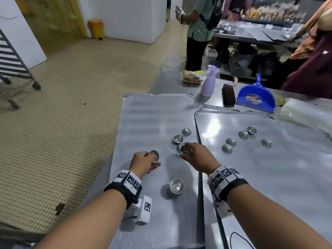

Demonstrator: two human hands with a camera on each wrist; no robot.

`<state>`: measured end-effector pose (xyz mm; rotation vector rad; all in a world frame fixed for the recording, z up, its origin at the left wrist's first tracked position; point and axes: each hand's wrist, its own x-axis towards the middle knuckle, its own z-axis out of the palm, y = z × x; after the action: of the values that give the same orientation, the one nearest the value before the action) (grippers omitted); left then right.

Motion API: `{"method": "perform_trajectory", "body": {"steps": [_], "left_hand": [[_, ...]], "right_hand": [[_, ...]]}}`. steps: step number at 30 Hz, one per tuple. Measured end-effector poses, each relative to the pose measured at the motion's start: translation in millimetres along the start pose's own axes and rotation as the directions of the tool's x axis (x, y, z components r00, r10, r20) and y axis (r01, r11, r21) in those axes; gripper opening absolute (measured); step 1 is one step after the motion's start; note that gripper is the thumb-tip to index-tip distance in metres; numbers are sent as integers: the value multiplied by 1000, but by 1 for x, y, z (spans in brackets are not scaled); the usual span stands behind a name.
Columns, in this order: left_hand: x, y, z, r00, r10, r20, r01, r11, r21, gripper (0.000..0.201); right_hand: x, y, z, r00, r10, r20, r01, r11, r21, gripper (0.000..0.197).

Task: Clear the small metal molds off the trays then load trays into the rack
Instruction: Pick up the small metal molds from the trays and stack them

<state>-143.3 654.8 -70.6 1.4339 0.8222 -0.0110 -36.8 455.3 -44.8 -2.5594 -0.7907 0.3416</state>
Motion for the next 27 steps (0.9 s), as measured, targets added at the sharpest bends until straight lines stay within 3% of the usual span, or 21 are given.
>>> {"method": "perform_trajectory", "body": {"steps": [5,10,13,16,18,20,22,24,27], "left_hand": [[1,17,20,992,34,122,-8,978,-206,15],[-4,36,32,956,68,284,44,928,-369,19],[-1,38,32,956,42,289,84,909,-407,14],[5,34,26,961,39,274,76,915,-396,15],[10,29,21,970,28,243,66,928,-368,15],[15,23,17,981,8,192,54,948,-313,15],[20,15,14,990,-7,142,41,971,-234,10],[24,8,11,994,-18,109,33,990,-138,8],[28,0,9,995,-35,92,37,999,-26,11]], "right_hand": [[1,-27,-6,997,-29,-78,43,982,185,52],[8,-36,2,996,-50,-76,59,992,111,54],[12,-35,6,995,-48,-85,55,995,78,57],[13,-35,5,997,-59,-58,67,987,145,62],[16,-27,7,996,-43,-74,55,984,169,51],[21,-11,8,993,32,-114,-17,991,131,39],[27,6,8,983,142,-120,-135,989,66,40],[32,22,9,971,226,-75,-226,974,-3,45],[40,36,15,964,265,15,-264,963,-44,52]]}}
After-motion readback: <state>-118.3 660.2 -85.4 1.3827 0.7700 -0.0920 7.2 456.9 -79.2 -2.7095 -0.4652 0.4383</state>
